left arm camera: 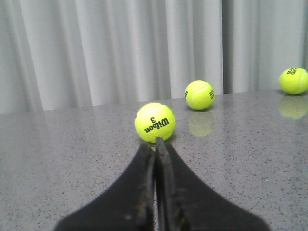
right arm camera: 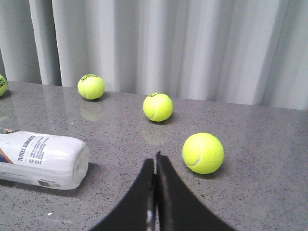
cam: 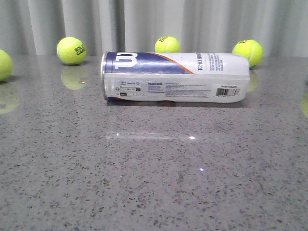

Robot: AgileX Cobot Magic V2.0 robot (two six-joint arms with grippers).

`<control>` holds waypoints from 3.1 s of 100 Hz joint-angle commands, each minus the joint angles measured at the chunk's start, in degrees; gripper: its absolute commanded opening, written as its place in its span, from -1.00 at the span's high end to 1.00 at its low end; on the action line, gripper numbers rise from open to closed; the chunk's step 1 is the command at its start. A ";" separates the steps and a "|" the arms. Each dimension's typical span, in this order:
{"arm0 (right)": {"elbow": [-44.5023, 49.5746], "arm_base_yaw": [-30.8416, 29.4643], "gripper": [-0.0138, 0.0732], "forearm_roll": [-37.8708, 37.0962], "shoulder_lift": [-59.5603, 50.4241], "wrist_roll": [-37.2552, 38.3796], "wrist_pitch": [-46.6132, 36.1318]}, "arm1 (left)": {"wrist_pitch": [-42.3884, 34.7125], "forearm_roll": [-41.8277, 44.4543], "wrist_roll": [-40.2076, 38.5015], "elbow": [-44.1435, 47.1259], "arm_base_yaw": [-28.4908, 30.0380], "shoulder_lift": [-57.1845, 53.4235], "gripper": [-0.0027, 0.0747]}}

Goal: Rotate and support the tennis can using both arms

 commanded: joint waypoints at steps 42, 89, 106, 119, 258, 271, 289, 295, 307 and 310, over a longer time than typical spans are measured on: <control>-1.28 -0.52 0.84 0.12 0.43 -0.04 -4.50 | 8.51 -7.06 -0.61 -16.38 0.13 3.04 0.99; -1.28 -0.52 0.84 0.12 0.43 -0.04 -4.50 | 33.30 -9.62 -0.61 -46.02 0.13 30.63 0.99; -1.28 -0.52 0.84 0.12 0.43 -0.04 -4.50 | 33.31 -11.33 -0.61 -47.74 0.13 35.07 0.99; -1.28 -0.52 0.84 0.12 0.43 -0.04 -4.50 | 34.87 -11.33 -0.61 -47.74 0.13 36.54 0.98; -1.28 -0.52 0.84 0.12 0.43 -0.04 -4.42 | 56.02 -85.39 54.29 -49.13 0.13 74.75 -0.61; -1.28 -0.52 0.84 0.12 0.43 -0.04 -4.42 | 62.32 -86.84 58.33 -52.82 0.13 81.21 -0.61; -1.28 -0.52 0.84 0.12 0.43 -0.04 -4.42 | 67.49 -87.71 59.45 -58.94 -0.37 88.60 -0.61; -1.28 -0.52 0.84 0.12 0.43 -0.04 -4.42 | 68.54 -87.71 59.45 -60.66 -1.01 90.56 -0.61; -1.28 -0.52 0.84 0.12 0.43 -0.04 -4.42 | 69.65 -88.01 59.45 -63.49 -3.50 93.81 -0.61; -1.28 -0.52 0.84 0.12 0.43 -0.04 -4.42 | 69.65 -88.01 59.45 -64.04 -4.12 94.49 -0.61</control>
